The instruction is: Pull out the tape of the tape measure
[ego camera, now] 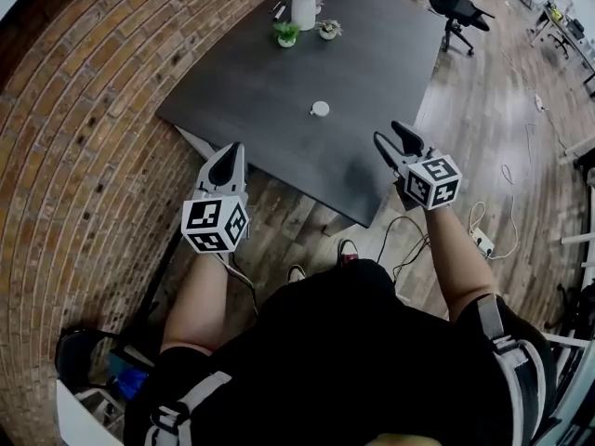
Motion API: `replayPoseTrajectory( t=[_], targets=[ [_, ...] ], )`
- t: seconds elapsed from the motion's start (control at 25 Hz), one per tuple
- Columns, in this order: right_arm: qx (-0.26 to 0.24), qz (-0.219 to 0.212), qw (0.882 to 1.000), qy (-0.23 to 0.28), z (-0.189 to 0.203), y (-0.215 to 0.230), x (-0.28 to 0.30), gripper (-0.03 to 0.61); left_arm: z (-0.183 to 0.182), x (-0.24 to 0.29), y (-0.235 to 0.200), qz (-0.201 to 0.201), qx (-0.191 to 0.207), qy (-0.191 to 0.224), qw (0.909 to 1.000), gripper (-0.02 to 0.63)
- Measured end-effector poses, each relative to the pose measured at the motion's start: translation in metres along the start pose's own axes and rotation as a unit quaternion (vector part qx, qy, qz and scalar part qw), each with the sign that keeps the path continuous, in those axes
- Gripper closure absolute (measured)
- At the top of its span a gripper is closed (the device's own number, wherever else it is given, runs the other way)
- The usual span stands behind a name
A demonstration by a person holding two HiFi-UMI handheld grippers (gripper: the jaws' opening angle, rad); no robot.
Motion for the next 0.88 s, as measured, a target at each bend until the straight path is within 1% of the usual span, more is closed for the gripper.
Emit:
replayPoseTrajectory(
  t=[0.08, 0.2, 0.36, 0.52, 0.64, 0.88],
  targets=[
    [-0.009, -0.022, 0.999, -0.030, 0.013, 0.004, 0.019, 0.364, 0.009, 0.005, 0.003, -0.003, -0.001, -0.011, 0.9999, 0.604],
    [-0.022, -0.060, 0.996, -0.067, 0.031, 0.017, 0.053, 0.356, 0.018, 0.020, 0.008, -0.018, -0.002, -0.025, 0.9995, 0.604],
    [-0.041, -0.125, 0.984, -0.120, 0.060, 0.032, 0.105, 0.356, 0.027, 0.038, 0.019, -0.043, 0.002, -0.045, 0.9981, 0.604],
    [-0.062, -0.192, 0.966, -0.164, 0.088, 0.039, 0.160, 0.348, 0.039, 0.047, 0.025, -0.089, -0.001, -0.068, 0.9937, 0.604],
    [-0.079, -0.234, 0.950, -0.192, 0.108, 0.039, 0.197, 0.339, 0.044, 0.048, 0.027, -0.120, 0.003, -0.084, 0.9892, 0.604],
    [-0.128, -0.292, 0.913, -0.252, 0.135, 0.037, 0.245, 0.328, 0.047, 0.040, 0.027, -0.177, 0.001, -0.102, 0.9789, 0.604]
  ],
)
Point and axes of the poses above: the fingertips, and each gripper's own axes: x forward along the fingers, y to its right, z out of its underside, the point moved 6 cm from there along -x, backward along the fingers, and after that the axes turned 6 degrees about y, right-handed, at the moved point
